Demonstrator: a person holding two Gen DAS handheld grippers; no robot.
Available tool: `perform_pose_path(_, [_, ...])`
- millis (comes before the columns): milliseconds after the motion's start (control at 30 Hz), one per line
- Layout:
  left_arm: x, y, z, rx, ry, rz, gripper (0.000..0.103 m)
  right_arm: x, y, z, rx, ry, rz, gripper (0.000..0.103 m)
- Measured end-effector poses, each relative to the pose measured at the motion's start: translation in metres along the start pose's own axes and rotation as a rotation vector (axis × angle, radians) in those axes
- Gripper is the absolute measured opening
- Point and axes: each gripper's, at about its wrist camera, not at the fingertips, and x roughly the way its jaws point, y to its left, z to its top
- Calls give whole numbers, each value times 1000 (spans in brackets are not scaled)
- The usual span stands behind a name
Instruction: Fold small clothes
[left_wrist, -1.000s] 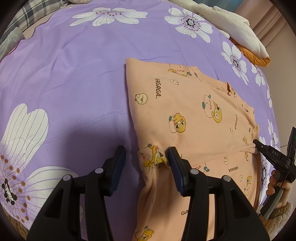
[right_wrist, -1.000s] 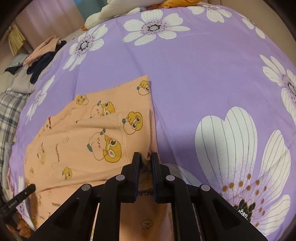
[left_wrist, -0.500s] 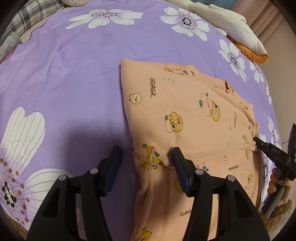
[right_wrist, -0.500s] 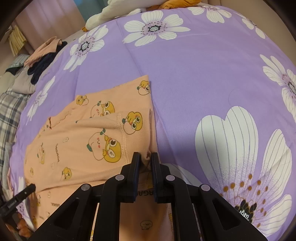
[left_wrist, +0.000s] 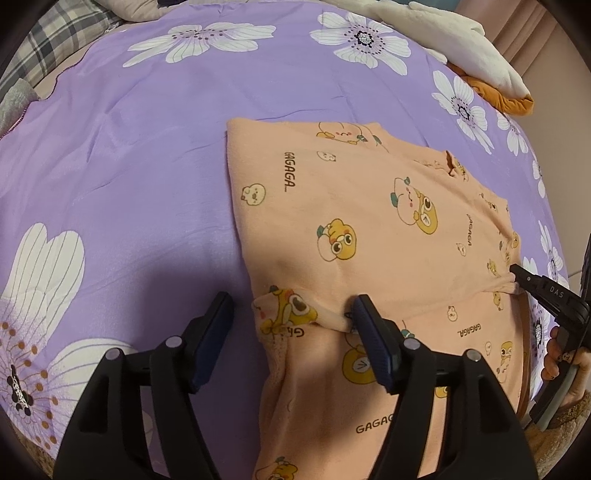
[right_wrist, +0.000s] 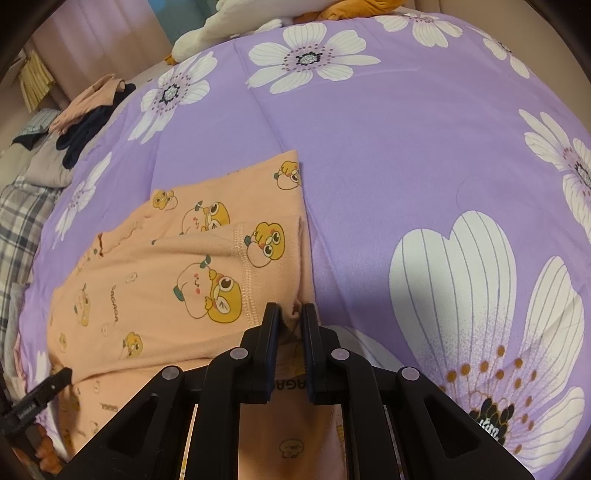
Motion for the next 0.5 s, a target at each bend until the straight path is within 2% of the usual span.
perform_pose_path(233, [-1,-1,0,8,7,-5,70,1,2,0,-6,-2,-10,8])
perform_pose_path(433, [-22,2,-11,-38,10,-33,68,-2,4,0,-11,-13,-5,9])
perform_pose_path(467, [-27,3,-15,-40,2,-37,68,-5,5,-2,-13,-32,-12,10])
perform_pose_path(500, [-33,3,-20,-38,-8,-39,68,-8,7,-6,-17,-46,-21,16])
